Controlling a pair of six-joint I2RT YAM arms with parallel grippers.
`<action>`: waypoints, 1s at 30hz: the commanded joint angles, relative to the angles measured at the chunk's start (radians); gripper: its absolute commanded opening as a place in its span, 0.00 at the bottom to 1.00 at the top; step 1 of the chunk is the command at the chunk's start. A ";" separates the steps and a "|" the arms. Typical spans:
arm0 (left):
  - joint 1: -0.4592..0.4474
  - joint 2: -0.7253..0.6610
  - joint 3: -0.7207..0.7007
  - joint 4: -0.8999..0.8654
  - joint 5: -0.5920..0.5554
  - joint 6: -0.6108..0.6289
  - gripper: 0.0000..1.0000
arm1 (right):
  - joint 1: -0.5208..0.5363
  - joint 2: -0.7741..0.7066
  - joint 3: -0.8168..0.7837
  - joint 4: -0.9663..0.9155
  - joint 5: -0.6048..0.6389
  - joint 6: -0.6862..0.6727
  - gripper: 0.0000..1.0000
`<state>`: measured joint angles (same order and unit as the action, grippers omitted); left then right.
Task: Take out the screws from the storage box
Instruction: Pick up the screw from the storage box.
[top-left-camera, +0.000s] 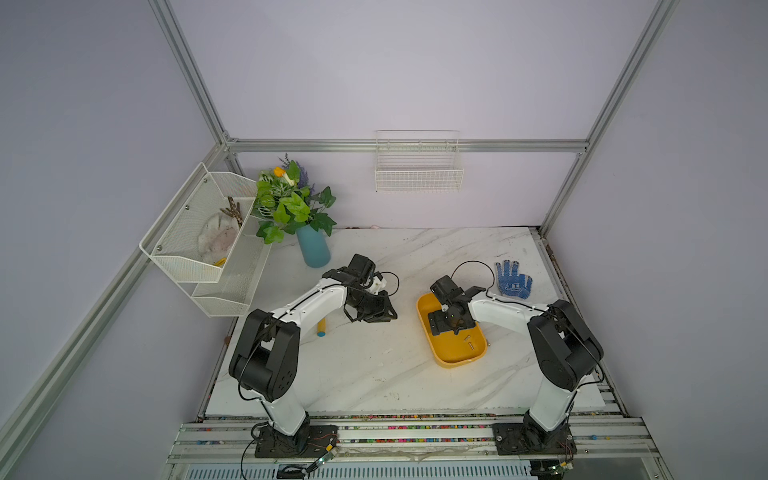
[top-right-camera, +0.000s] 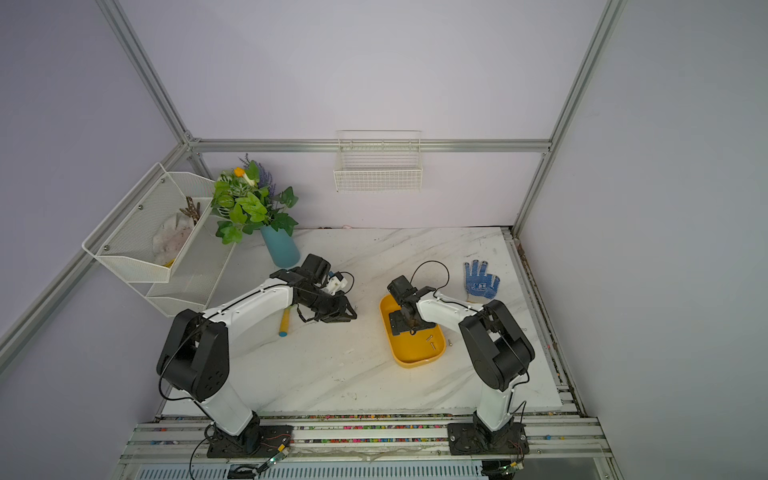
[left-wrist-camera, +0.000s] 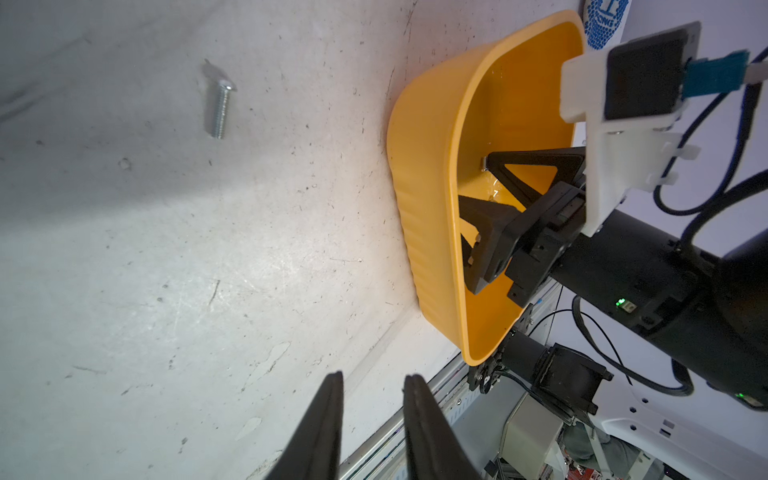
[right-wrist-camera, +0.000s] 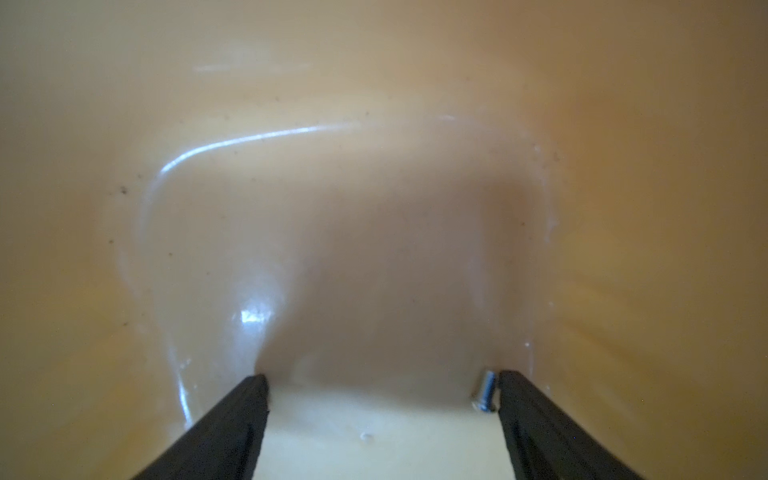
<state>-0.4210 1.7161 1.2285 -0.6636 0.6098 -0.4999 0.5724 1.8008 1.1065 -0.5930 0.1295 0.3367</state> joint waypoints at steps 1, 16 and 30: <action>0.002 0.027 0.060 -0.036 0.010 0.018 0.30 | 0.004 0.015 -0.060 0.008 -0.004 0.005 0.89; 0.002 0.031 0.057 -0.044 0.016 0.021 0.30 | -0.014 0.043 -0.043 0.028 -0.024 -0.007 0.75; 0.002 0.028 0.052 -0.044 0.017 0.023 0.30 | -0.024 0.065 -0.025 0.055 -0.012 -0.037 0.71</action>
<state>-0.4210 1.7401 1.2289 -0.6819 0.6136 -0.4961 0.5598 1.8027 1.0885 -0.5236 0.1059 0.3233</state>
